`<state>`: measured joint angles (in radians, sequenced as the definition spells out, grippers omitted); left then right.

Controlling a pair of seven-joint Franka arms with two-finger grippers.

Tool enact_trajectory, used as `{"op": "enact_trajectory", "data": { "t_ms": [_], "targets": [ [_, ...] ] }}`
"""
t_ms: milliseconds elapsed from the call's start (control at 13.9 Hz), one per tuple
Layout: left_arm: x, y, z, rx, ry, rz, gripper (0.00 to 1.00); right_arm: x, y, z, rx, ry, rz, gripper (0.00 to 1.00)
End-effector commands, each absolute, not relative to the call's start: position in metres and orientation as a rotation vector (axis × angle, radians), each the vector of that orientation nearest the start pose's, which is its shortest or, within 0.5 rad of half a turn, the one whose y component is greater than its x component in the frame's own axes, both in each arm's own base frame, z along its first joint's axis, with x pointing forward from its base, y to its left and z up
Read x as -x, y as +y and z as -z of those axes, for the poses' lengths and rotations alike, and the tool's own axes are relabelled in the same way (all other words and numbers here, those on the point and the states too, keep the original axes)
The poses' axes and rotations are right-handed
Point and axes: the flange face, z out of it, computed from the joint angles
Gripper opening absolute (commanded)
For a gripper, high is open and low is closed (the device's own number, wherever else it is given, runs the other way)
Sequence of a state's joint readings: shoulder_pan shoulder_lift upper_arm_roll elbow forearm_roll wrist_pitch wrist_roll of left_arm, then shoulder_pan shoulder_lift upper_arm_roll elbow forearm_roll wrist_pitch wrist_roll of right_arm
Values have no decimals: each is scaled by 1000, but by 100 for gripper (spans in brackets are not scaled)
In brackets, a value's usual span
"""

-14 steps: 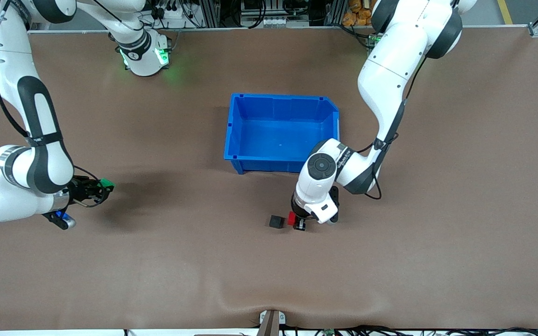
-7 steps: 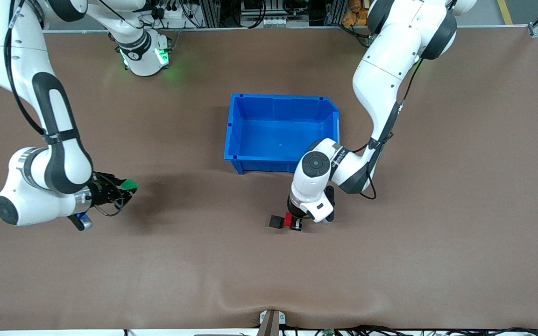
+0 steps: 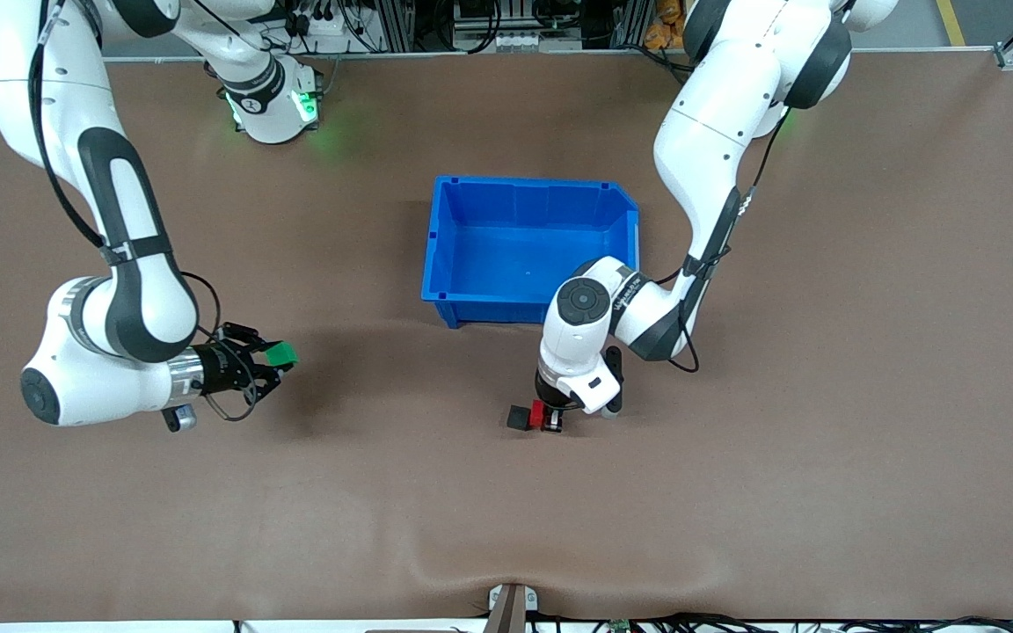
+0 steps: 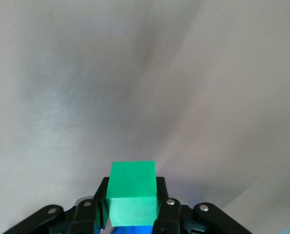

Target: Attach green and red cubes to black cube

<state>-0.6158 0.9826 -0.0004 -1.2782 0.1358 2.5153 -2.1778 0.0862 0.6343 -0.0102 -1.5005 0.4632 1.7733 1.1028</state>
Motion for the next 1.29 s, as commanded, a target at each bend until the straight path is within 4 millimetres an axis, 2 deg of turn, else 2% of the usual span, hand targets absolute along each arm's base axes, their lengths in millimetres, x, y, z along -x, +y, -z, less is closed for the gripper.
{"op": "enact_trajectory", "data": {
  "t_ms": [0, 72, 143, 359, 502, 717, 861, 1004, 1219],
  "targets": [
    [-631, -451, -176, 2501, -2283, 251, 46, -671, 124, -287, 2273, 1746, -758, 0],
    [-631, -451, -176, 2504, -2282, 252, 80, -673, 133, -289, 2245, 1779, -740, 0],
    [-631, -451, -176, 2509, -2274, 254, 100, -674, 143, -289, 2213, 1820, -727, 0],
    [-632, -450, -177, 2515, -2268, 255, 100, -672, 175, -287, 2142, 1941, -702, 0],
    [-636, -445, -185, 2539, -2245, 267, 100, -672, 193, -287, 2103, 1986, -675, 0],
    [-641, -434, -213, 2592, -2154, 299, 100, -674, 217, -289, 2003, 2077, -654, 0],
    [-649, -417, -243, 2618, -2037, 294, 100, -680, 234, -287, 1899, 2147, -604, 0],
    [-655, -402, -273, 2657, -1916, 274, 100, -684, 259, -281, 1804, 2198, -547, 0],
    [-676, -353, -322, 2729, -1837, 226, 100, -693, 288, -271, 1726, 2243, -530, 0]
  ]
}}
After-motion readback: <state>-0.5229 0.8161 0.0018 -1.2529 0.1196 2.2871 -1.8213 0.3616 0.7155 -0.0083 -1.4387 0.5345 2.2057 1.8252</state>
